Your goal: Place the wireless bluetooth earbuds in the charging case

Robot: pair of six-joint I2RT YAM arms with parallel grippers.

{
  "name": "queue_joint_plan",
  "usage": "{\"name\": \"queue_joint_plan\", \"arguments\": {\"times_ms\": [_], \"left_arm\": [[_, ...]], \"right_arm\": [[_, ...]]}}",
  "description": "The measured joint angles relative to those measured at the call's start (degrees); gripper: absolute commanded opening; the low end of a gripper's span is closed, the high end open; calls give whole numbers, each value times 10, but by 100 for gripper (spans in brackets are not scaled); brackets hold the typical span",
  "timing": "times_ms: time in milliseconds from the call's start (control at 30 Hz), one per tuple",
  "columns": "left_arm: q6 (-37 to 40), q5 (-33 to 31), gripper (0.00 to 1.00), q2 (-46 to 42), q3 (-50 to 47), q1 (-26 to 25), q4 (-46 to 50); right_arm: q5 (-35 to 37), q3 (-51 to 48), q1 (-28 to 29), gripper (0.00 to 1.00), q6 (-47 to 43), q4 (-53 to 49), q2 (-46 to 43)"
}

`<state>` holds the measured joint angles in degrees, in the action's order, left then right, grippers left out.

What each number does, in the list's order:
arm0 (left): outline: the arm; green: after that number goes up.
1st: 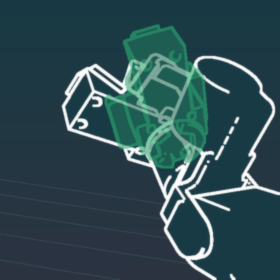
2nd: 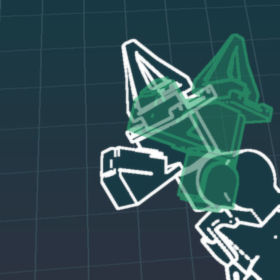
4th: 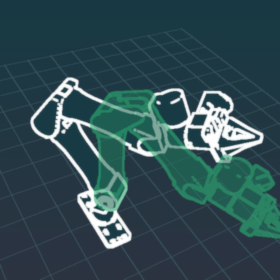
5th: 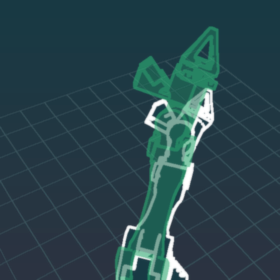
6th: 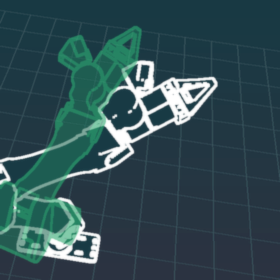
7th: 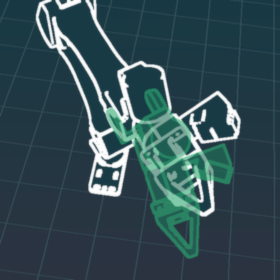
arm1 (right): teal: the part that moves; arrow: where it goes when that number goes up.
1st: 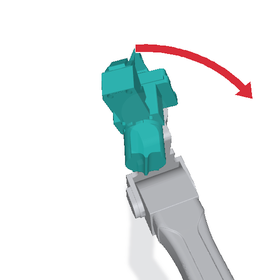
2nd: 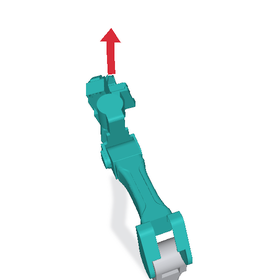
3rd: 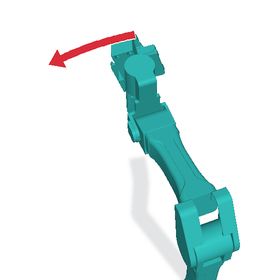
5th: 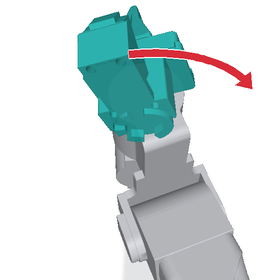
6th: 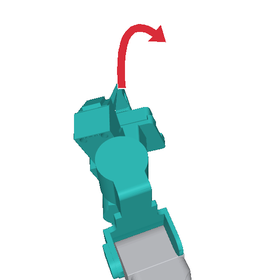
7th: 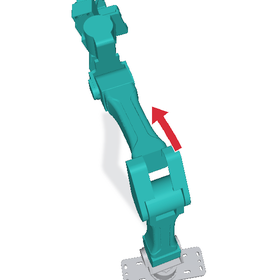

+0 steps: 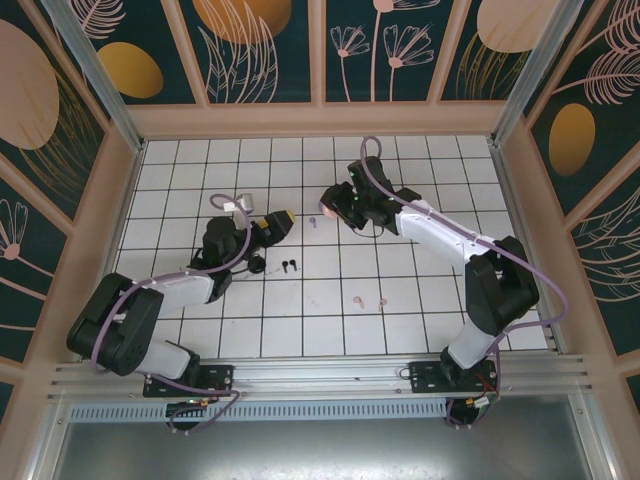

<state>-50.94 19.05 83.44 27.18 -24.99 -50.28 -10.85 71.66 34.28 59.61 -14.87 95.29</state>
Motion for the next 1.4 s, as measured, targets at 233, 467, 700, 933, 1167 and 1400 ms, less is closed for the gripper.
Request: {"name": "queue_joint_plan", "arguments": {"times_ms": [233,467,700,933,1167,1400], "left_arm": [[-4,0,78,46,-12,-31,-107],[-4,7,70,111,6,-54,-174],[-5,16,62,161,38,-67,-214],[-7,16,59,196,61,-70,-229],[-9,16,58,212,83,-70,-237],[-9,16,55,226,96,-71,-237]], "right_arm": [[1,-17,0,48,99,39,0],[2,-23,0,48,146,58,0],[2,-23,5,48,162,72,0],[-1,-24,10,48,170,83,0],[-6,-24,13,48,173,87,2],[-12,-24,18,48,173,89,5]]}}
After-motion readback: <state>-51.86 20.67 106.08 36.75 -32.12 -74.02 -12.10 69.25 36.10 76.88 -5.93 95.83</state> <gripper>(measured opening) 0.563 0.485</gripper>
